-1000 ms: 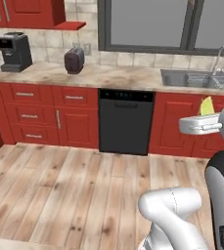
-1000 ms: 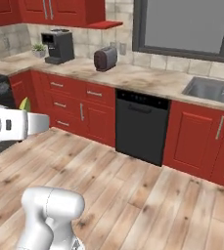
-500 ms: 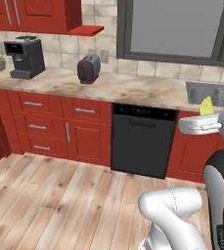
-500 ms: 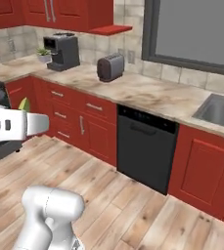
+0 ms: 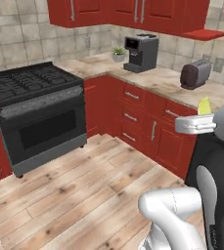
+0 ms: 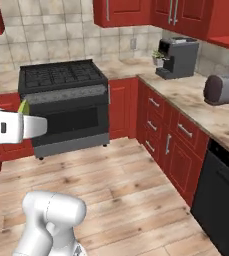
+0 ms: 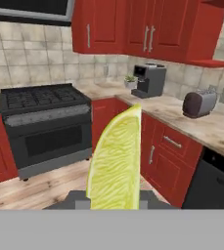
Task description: Grab the lime and lemon wedge from the fridge, place them in the blender, close the lid, and turn on the blender to create a marinade.
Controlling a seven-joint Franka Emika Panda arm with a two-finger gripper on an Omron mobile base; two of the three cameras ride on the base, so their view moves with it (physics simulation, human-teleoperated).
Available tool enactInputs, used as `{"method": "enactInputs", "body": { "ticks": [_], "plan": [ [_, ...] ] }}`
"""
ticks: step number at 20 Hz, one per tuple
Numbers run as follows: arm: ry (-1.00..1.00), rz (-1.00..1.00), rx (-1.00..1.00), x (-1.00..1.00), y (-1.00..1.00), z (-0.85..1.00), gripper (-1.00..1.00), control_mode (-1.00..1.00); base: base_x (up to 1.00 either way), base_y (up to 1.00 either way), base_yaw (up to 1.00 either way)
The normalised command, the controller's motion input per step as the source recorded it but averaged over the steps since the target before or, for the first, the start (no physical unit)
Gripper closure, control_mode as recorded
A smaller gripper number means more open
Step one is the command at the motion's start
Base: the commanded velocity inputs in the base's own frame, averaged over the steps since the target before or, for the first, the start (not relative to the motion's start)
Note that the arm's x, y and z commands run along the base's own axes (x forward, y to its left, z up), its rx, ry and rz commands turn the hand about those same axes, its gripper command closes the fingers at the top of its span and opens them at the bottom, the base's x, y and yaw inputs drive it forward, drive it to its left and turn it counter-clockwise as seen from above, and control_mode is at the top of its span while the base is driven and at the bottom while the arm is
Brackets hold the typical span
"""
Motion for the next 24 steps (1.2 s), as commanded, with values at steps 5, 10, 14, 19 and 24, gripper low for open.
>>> {"method": "enactInputs", "body": {
  "ticks": [5, 10, 14, 19, 24],
  "plan": [
    [0.00, 0.00, 0.00, 0.00, 0.00, 0.00, 1.00, 1.00, 0.13, -0.01, 1.00],
    [0.00, 0.00, 0.00, 0.00, 0.00, 0.00, 1.00, 1.00, 0.66, -0.54, 0.75],
    [0.00, 0.00, 0.00, 0.00, 0.00, 0.00, 1.00, 1.00, 1.00, -0.92, 0.50],
    [0.00, 0.00, 0.00, 0.00, 0.00, 0.00, 1.00, 1.00, 1.00, -0.81, 0.54],
    [0.00, 0.00, 0.00, 0.00, 0.00, 0.00, 1.00, 1.00, 0.89, -0.39, 0.74]
  ]
}}
